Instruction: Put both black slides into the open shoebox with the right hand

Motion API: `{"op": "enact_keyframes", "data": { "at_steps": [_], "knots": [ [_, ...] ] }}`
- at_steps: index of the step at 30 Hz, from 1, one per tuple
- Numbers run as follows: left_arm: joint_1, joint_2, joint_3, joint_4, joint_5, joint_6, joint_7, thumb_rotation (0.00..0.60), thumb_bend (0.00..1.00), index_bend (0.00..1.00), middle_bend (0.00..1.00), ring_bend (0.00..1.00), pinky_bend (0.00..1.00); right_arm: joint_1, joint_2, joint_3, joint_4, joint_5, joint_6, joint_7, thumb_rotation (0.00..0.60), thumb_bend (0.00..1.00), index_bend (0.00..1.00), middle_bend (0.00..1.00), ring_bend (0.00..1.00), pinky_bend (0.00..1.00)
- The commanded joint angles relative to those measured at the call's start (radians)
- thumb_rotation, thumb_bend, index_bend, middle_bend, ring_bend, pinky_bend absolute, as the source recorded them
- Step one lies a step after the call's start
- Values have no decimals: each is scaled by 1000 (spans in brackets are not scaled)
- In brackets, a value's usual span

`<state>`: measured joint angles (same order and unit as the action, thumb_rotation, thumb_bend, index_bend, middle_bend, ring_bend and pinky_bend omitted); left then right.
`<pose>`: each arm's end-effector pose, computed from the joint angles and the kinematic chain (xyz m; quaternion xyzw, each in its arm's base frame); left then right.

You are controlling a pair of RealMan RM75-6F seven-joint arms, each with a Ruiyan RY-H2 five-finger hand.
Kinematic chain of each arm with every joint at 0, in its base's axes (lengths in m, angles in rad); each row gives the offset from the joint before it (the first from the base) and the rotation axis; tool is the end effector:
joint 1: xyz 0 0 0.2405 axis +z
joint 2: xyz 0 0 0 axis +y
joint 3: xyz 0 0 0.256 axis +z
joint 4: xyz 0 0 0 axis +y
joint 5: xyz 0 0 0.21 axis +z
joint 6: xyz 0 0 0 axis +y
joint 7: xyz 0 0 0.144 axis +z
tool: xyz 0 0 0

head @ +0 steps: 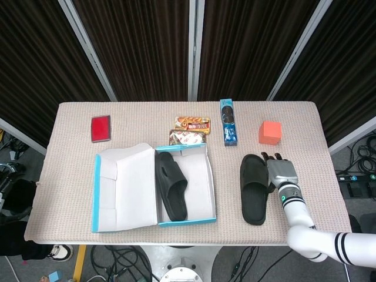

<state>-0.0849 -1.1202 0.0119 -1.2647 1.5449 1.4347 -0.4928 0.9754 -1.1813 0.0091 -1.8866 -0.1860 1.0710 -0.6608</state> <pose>-0.3782 0.1727 0.1861 -0.5801 -0.4575 -0.3998 0.5425 -0.1921 -0.3302 0.0688 0.6658 -0.5130 0.1328 0.5252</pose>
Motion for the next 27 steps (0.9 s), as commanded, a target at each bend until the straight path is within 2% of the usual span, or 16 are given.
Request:
{"op": "enact_keyframes", "data": {
  "at_steps": [1, 12, 20, 27],
  "knots": [
    [9, -55, 1, -90, -10, 4, 233, 600, 196, 142, 117, 36, 78, 17, -42, -4, 54, 37, -19, -29, 600, 26, 38, 122, 0, 166],
    [13, -84, 1, -132, -20, 5, 305, 600, 195, 142, 117, 35, 79, 35, -107, 3, 133, 39, -81, -70, 600, 29, 34, 103, 0, 151],
    [16, -94, 0, -139, -26, 7, 323, 600, 195, 141, 117, 36, 79, 43, -143, 15, 175, 77, -104, -77, 600, 32, 34, 122, 0, 125],
    [17, -96, -1, -137, -20, 16, 324, 600, 195, 141, 117, 36, 79, 39, -181, 24, 198, 64, -93, -73, 600, 48, 56, 161, 13, 114]
  ]
}}
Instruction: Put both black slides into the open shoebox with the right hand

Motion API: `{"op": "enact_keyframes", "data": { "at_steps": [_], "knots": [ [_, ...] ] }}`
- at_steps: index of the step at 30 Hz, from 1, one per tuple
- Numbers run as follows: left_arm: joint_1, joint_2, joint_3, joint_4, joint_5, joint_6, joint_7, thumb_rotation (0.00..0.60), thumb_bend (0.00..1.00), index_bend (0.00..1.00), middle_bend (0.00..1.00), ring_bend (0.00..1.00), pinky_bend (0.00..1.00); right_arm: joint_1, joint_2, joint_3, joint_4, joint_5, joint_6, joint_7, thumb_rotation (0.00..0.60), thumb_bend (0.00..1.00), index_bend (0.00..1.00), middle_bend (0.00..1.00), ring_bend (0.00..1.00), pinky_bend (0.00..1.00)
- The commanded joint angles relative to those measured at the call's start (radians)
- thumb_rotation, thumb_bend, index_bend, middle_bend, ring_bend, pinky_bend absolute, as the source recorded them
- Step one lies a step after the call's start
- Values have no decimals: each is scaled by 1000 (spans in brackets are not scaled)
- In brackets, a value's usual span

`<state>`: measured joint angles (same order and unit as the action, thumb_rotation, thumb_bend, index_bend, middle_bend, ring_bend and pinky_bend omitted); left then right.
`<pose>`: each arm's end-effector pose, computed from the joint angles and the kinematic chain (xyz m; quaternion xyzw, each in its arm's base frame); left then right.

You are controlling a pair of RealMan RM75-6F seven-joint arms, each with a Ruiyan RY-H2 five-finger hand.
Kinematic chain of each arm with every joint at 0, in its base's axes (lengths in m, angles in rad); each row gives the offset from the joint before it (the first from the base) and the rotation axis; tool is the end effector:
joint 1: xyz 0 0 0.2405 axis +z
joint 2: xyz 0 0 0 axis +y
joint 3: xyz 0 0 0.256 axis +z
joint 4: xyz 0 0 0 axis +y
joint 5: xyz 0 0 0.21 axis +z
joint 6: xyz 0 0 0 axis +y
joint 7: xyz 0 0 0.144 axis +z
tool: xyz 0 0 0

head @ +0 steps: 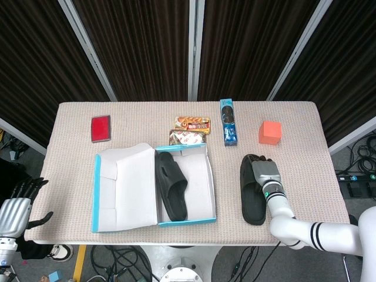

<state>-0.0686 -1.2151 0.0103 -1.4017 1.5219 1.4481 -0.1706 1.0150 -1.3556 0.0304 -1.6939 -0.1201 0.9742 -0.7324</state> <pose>-0.3501 0.1648 0.1348 -0.5983 -0.4331 -0.3738 0.5610 -0.1882 -0.3475 0.0169 0.6904 -0.5135 0.1112 0.4973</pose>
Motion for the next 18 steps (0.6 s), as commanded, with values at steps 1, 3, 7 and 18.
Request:
{"op": "enact_keyframes", "data": {
  "at_steps": [1, 3, 7, 18],
  "knots": [
    [0, -3, 1, -1, 3, 3, 4, 600, 195, 141, 117, 36, 79, 0, -13, 4, 8, -2, 8, -3, 600, 52, 64, 167, 20, 114],
    [2, -4, 1, -2, 3, 5, 5, 600, 195, 142, 117, 36, 79, 0, -21, 5, 12, -1, 15, -6, 600, 63, 91, 185, 40, 114],
    [3, 4, -1, 1, -2, 5, -7, 600, 195, 141, 117, 35, 79, -4, -38, 10, 20, -7, 37, -9, 600, 89, 161, 239, 103, 119],
    [0, -18, 2, -16, 2, -2, 28, 600, 195, 142, 117, 35, 78, -35, -48, 28, 27, -41, 73, 8, 600, 155, 320, 376, 270, 234]
  ]
}}
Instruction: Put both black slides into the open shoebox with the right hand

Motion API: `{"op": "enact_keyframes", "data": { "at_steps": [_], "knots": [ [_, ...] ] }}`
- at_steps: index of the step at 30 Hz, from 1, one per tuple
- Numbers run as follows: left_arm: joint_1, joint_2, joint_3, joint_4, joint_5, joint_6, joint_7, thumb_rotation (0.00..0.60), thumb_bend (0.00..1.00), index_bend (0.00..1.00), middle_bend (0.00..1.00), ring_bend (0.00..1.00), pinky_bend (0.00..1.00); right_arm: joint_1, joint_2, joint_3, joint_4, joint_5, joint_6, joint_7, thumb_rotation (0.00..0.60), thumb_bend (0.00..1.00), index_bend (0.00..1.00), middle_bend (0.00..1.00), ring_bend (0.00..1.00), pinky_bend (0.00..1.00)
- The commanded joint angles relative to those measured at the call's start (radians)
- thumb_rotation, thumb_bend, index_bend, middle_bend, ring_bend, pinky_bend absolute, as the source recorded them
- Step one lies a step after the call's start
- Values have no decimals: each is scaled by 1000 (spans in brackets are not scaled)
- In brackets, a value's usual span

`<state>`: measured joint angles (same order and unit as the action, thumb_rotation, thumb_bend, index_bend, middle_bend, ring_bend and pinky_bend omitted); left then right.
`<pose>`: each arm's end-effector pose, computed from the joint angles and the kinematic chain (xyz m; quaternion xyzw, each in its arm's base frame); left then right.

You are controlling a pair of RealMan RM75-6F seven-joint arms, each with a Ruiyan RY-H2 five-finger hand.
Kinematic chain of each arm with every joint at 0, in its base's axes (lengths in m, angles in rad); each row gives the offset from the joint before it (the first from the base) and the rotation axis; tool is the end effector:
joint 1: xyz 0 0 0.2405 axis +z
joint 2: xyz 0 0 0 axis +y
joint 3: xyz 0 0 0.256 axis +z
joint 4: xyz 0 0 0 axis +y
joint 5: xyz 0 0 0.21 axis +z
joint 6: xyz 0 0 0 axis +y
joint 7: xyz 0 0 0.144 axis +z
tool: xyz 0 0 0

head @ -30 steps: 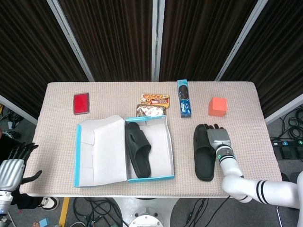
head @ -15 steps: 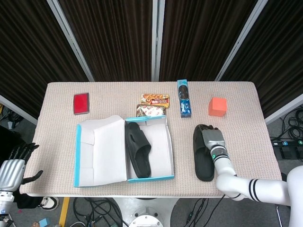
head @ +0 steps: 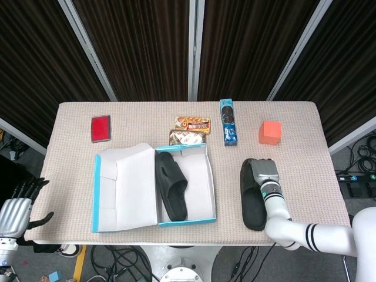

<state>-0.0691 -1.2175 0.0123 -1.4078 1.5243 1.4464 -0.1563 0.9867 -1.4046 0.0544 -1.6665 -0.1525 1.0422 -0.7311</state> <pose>-0.3485 0.1644 0.1326 -0.6015 -0.4318 -0.3714 0.5602 -0.1886 -0.3485 0.0110 0.6771 -0.5089 0.1274 0.5160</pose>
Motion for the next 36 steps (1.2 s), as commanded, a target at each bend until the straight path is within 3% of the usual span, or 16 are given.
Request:
{"op": "enact_keyframes", "data": {
  "at_steps": [1, 9, 16, 29, 36],
  "knots": [
    [1, -23, 2, -15, 1, 0, 25, 600, 195, 142, 117, 35, 78, -12, 3, 6, -2, -18, 7, 11, 600, 160, 328, 384, 278, 243],
    [-1, 12, -1, -7, -1, -1, -8, 600, 195, 141, 117, 35, 79, -49, 23, 24, -25, -83, 27, 51, 600, 226, 460, 486, 387, 355],
    [-4, 27, -1, -12, 5, 1, -16, 600, 195, 141, 117, 35, 79, -90, 96, 57, -112, -171, 56, 114, 600, 235, 494, 513, 414, 386],
    [-4, 20, -7, -11, 7, 15, 6, 600, 195, 142, 117, 36, 79, -194, 344, 221, -381, -413, 142, 354, 600, 246, 521, 530, 436, 407],
    [-3, 12, -14, 15, 14, 35, 21, 600, 196, 141, 117, 35, 79, -239, 331, 280, -379, -533, 104, 545, 600, 246, 536, 541, 447, 420]
  ]
}}
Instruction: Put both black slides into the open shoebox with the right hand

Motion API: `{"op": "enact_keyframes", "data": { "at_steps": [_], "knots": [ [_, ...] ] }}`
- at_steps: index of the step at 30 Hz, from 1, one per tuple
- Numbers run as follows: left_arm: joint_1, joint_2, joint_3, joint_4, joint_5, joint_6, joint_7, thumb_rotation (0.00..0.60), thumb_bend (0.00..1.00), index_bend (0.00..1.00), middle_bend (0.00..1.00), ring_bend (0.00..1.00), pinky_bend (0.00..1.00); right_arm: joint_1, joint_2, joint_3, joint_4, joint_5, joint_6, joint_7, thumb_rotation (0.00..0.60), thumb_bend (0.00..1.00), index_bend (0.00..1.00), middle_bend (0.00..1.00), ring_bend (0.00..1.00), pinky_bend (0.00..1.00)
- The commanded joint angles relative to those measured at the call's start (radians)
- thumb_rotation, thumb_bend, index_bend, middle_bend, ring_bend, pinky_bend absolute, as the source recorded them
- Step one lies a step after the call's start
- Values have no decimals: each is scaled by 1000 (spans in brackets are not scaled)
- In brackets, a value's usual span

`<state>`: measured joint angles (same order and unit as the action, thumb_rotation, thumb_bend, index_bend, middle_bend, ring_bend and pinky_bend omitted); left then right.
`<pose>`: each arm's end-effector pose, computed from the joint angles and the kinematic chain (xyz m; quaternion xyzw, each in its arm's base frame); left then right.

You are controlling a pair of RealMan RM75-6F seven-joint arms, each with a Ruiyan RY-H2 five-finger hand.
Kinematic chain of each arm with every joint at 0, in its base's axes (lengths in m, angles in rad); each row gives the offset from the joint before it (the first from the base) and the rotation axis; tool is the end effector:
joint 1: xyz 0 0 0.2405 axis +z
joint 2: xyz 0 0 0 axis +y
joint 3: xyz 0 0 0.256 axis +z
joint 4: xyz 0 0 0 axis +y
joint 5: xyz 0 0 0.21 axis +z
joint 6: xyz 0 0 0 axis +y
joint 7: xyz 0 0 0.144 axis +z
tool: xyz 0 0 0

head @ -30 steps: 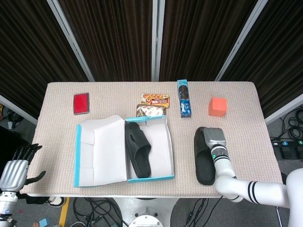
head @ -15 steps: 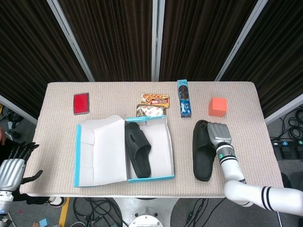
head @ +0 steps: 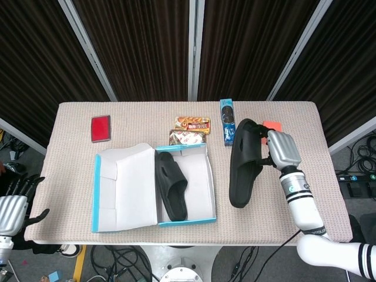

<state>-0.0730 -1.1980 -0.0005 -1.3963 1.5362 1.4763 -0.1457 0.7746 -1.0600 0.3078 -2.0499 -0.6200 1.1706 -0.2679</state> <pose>-0.3476 0.1692 0.1455 -0.6068 -0.4036 -0.3761 0.5722 -0.1179 -0.3394 0.1352 0.5747 -0.5174 0.4370 0.4594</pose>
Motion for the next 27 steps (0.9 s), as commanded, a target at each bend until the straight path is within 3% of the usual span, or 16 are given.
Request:
{"op": "enact_keyframes", "data": {
  "at_steps": [1, 10, 27],
  "knots": [
    [1, -7, -3, 9, 2, 8, 12, 600, 195, 141, 117, 35, 78, -31, -28, 27, 14, -82, -33, 104, 600, 246, 536, 541, 447, 420],
    [5, -12, -10, 65, 25, 51, 11, 600, 195, 141, 117, 35, 79, -48, -175, 25, 100, -218, -108, 293, 600, 242, 536, 541, 447, 421],
    [5, -30, -9, 125, 50, 87, -6, 600, 195, 141, 117, 35, 78, -27, -297, 3, 345, -450, -369, 615, 600, 231, 536, 541, 447, 420]
  ]
}}
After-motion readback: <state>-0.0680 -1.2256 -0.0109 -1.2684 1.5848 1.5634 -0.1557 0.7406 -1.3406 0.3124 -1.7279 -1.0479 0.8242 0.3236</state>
